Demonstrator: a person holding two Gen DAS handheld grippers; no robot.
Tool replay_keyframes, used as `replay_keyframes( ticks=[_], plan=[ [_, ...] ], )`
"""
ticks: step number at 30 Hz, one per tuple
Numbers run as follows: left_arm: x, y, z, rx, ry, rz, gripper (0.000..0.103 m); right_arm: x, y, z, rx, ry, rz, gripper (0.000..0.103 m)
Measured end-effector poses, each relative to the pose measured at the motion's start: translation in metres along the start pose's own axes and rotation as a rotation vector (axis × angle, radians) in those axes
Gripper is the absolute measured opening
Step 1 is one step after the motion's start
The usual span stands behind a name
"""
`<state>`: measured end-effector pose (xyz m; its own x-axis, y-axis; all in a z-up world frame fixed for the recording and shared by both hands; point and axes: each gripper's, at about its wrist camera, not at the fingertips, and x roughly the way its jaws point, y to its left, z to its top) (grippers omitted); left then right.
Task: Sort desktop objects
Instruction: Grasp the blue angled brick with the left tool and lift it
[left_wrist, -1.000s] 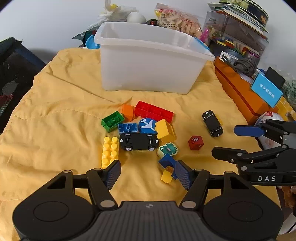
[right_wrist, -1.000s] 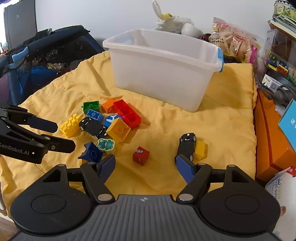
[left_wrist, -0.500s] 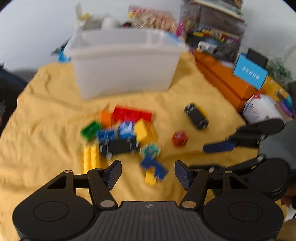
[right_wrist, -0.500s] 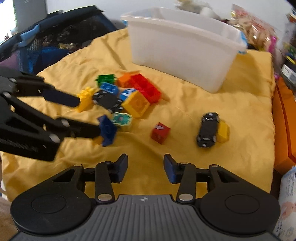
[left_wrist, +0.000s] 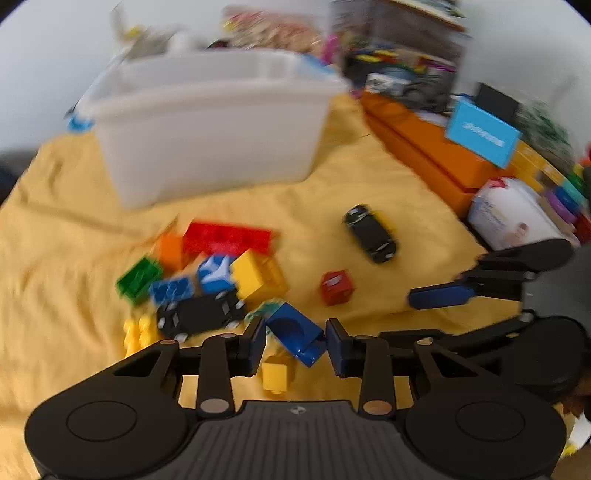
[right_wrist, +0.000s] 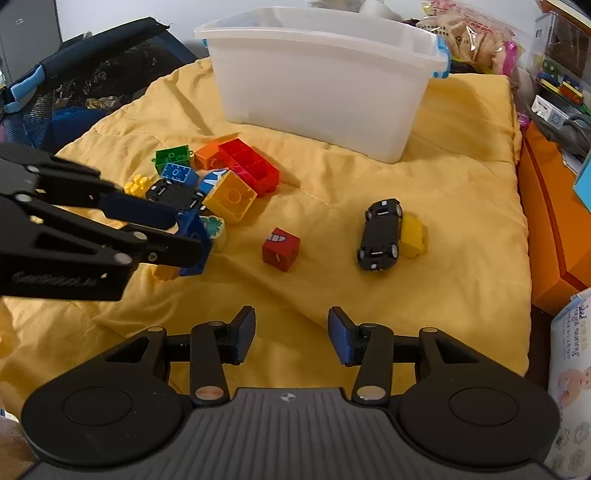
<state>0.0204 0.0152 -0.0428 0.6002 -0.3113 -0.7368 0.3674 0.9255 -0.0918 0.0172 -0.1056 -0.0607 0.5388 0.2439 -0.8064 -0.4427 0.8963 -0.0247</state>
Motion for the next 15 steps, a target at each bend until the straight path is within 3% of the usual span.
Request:
replay_keyframes(
  ticks=[8, 15],
  plan=[
    [-0.022, -0.018, -0.007, 0.09, 0.013, -0.033, 0.039, -0.006, 0.0, -0.002, 0.003, -0.009, -0.015, 0.048],
    [-0.053, 0.001, -0.02, 0.085, 0.016, 0.04, 0.039, -0.012, -0.002, -0.008, 0.017, -0.011, -0.023, 0.049]
  ],
)
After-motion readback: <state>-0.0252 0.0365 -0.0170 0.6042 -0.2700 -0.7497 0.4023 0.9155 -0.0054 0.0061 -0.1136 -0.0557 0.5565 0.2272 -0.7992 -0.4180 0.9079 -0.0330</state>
